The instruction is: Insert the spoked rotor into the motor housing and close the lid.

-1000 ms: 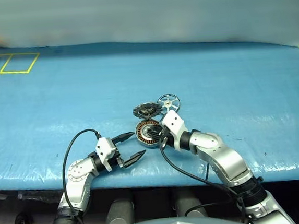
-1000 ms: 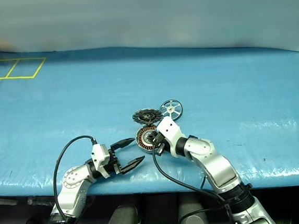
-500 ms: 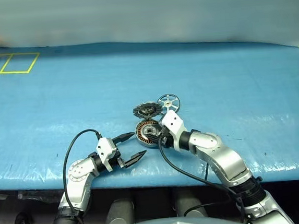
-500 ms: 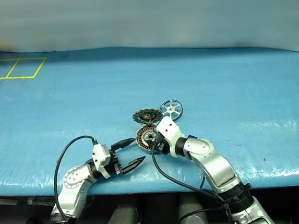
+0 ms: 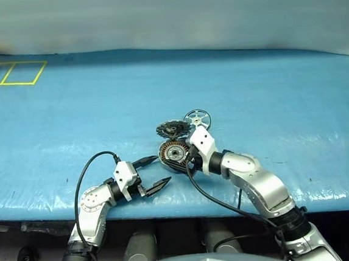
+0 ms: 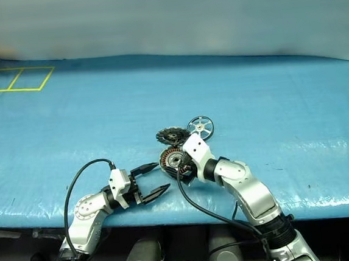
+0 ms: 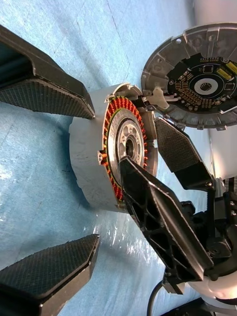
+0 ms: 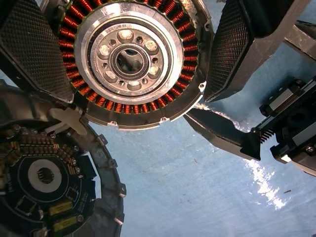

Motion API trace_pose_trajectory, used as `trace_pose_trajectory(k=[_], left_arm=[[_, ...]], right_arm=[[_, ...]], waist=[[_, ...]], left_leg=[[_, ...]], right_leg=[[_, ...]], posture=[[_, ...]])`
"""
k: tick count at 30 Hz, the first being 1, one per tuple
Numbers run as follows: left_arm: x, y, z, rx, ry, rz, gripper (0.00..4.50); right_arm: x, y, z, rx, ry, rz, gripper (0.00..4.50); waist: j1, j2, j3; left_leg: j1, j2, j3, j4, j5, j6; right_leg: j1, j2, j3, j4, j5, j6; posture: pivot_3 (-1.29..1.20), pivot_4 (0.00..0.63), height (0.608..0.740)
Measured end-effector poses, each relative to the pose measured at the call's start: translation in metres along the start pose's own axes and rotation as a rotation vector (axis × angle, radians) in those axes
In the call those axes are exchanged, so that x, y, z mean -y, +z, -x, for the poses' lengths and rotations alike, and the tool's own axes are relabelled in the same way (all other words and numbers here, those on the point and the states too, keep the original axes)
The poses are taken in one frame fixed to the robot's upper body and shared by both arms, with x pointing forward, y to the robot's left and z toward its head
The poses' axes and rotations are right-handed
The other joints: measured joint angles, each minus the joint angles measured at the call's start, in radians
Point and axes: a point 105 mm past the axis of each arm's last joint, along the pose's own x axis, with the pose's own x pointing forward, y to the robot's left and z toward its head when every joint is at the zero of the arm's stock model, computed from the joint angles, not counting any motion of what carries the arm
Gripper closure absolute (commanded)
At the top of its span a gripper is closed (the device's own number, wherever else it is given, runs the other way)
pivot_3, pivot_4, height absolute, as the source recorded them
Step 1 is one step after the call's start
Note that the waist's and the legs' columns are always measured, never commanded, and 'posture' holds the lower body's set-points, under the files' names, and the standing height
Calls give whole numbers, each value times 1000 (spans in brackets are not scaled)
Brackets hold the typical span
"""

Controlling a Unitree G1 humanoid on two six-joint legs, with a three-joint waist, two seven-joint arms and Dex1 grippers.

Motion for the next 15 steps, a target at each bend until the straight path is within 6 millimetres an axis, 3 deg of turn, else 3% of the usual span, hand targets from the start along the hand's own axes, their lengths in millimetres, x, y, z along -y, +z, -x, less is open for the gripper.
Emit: trace_pose_trajectory(k=[4,9,15], left_arm=[[0,0,0,0,-1,1,407],[-2,0,4,-8,-1,18,407],[-4,1,6,-13,1,11,407]], right_arm=[[2,6,10,13,-17,17,35],[7,-3,38,-71,-28,130,35],[54,2,75,-245,-193,368,35]], waist=[[1,0,0],[3,0,0],[1,-1,1]], left_leg=[[0,0,0,0,0,0],[-1,0,0,0,0,0],[0,0,3,1,0,0]], right_leg=[[0,0,0,0,0,0],[0,-1,0,0,0,0],[-2,-2,0,0,0,0]], posture=[[0,150,740],[0,150,740],[0,150,740]])
